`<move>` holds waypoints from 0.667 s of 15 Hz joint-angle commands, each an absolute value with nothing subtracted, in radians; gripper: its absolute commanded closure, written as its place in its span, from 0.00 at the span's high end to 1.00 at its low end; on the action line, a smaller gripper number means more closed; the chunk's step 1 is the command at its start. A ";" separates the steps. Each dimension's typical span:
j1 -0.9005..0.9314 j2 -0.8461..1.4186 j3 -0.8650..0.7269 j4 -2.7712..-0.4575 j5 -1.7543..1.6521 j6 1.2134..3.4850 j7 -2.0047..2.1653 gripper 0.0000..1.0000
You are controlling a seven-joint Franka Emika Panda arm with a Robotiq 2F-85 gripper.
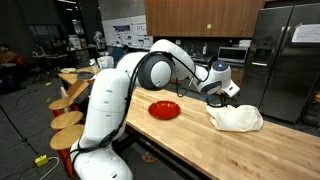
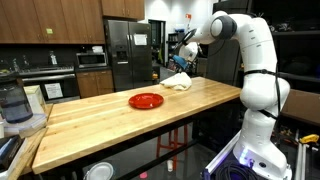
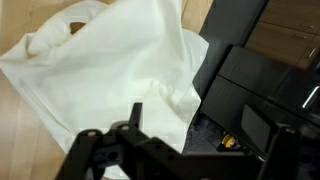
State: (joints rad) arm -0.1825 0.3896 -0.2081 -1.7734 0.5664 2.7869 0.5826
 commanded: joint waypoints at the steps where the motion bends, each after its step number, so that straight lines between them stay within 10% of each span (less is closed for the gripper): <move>1: -0.164 0.405 -0.233 -1.777 0.494 2.783 0.674 1.00; 10: -0.156 0.440 -0.263 -1.783 0.416 2.714 0.904 1.00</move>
